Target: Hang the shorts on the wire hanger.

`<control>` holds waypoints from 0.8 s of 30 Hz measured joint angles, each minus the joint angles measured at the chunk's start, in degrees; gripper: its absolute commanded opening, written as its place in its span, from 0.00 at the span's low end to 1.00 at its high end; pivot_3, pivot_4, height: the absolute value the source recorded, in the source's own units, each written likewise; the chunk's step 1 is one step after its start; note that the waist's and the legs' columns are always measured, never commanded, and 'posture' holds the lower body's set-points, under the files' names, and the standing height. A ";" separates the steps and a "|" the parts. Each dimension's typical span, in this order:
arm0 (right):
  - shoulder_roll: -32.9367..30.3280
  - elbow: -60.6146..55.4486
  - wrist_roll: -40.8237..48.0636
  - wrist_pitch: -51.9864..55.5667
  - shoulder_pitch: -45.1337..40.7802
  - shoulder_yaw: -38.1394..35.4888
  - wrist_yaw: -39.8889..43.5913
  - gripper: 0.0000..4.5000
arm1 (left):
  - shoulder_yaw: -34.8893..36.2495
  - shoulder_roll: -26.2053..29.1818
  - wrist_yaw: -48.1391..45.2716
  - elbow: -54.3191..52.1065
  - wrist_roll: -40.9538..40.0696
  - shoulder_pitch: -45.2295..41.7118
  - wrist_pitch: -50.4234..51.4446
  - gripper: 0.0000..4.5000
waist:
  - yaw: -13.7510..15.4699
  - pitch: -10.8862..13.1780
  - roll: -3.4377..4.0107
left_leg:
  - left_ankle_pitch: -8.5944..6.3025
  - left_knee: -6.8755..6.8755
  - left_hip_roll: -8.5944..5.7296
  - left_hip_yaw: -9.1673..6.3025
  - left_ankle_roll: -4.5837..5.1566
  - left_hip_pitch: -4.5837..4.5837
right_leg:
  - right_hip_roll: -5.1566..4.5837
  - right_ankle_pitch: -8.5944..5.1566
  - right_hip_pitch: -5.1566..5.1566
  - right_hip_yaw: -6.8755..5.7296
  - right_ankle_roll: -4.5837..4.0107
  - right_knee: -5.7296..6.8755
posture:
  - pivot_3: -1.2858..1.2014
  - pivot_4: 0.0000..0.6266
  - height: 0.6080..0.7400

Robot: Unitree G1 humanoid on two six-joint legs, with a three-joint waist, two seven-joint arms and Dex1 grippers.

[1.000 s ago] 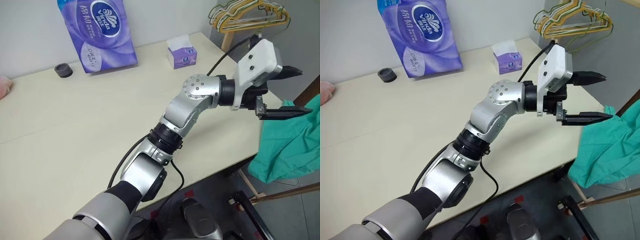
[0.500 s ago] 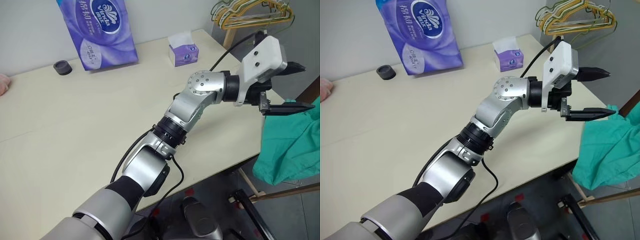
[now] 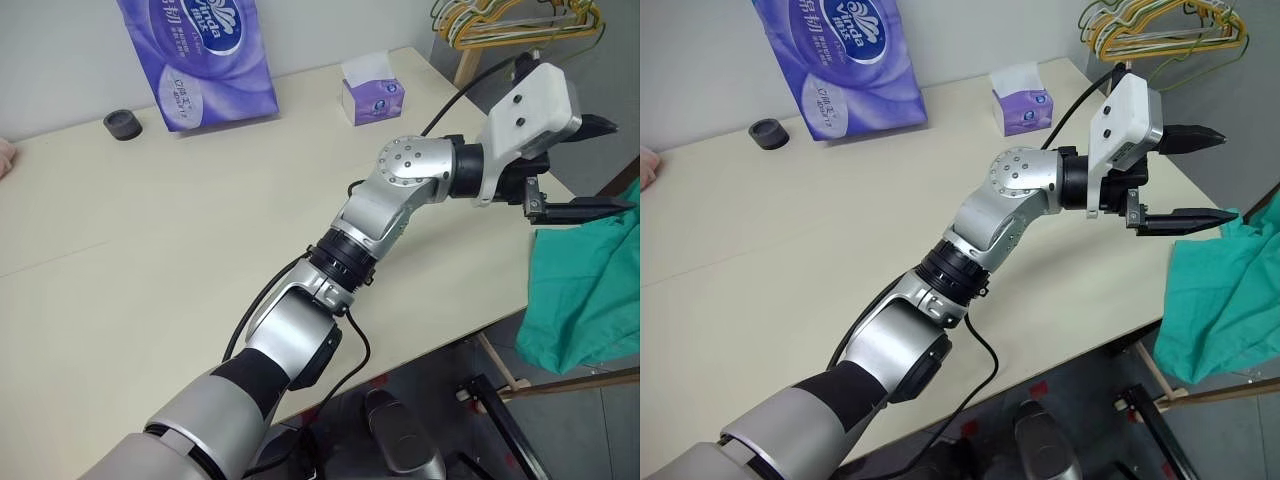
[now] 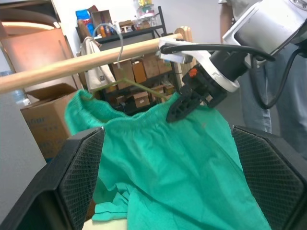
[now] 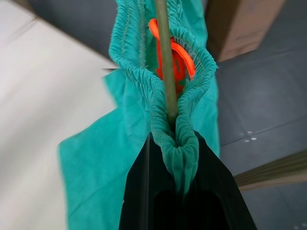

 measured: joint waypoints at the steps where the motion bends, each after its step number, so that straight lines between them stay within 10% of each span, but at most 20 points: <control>1: 0.05 0.22 -0.57 -0.33 0.08 -0.51 -0.44 0.00 | 0.00 -0.01 -0.05 0.26 -0.01 -0.09 -0.14 1.00 | -0.03 0.00 0.00 | 0.00 -0.01 0.00 0.00 0.00 0.00 | 0.00 -0.01 -0.01 0.00 0.01 0.03 | 0.31 0.35 1.00; 24: -3.39 28.58 -30.18 2.92 -15.91 6.00 15.69 0.00 | 0.02 -0.30 -1.06 5.87 -0.47 -3.22 -5.37 1.00 | -1.49 -0.54 0.88 | -0.06 0.11 -0.08 0.79 0.15 0.31 | 0.01 0.12 -0.05 0.87 0.31 0.31 | 0.32 0.24 1.00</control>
